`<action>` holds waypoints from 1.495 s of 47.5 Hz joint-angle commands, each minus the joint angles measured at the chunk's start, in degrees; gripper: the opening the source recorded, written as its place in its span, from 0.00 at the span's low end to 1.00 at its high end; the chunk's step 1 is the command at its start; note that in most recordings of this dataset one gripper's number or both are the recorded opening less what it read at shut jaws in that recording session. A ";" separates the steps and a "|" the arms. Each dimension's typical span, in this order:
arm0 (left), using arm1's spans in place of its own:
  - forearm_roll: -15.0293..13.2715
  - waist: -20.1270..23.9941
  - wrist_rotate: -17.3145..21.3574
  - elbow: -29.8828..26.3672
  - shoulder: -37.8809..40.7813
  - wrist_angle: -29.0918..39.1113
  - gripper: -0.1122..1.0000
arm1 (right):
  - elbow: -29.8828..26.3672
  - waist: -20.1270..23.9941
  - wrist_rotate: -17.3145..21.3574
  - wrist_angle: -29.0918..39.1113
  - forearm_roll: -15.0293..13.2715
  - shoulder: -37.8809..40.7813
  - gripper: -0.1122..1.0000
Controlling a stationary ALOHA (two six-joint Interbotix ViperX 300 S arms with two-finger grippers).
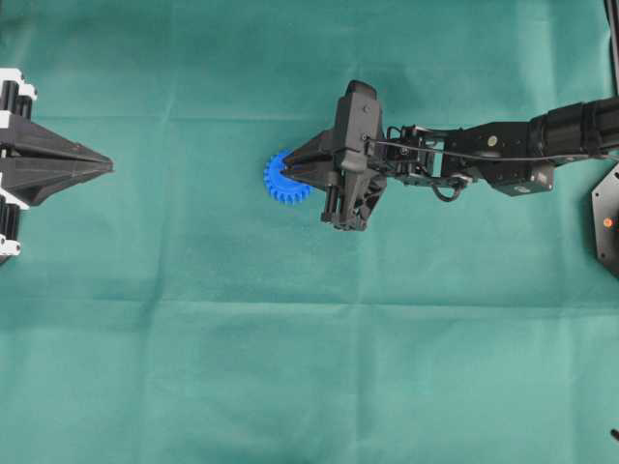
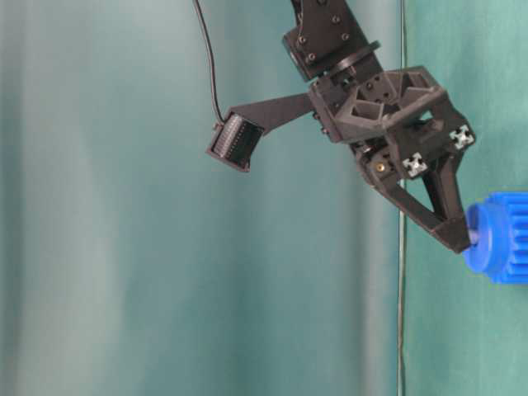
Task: Insert the shaft placed at a random location into the center hole of the small gear at another random location.
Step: 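Press the shaft down into the hole, then open the right gripper, then raise the open right gripper away from the gear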
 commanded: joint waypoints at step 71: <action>0.09 0.09 0.00 -1.14 0.26 -0.26 0.10 | 0.88 0.09 0.35 1.58 0.79 -7.73 0.81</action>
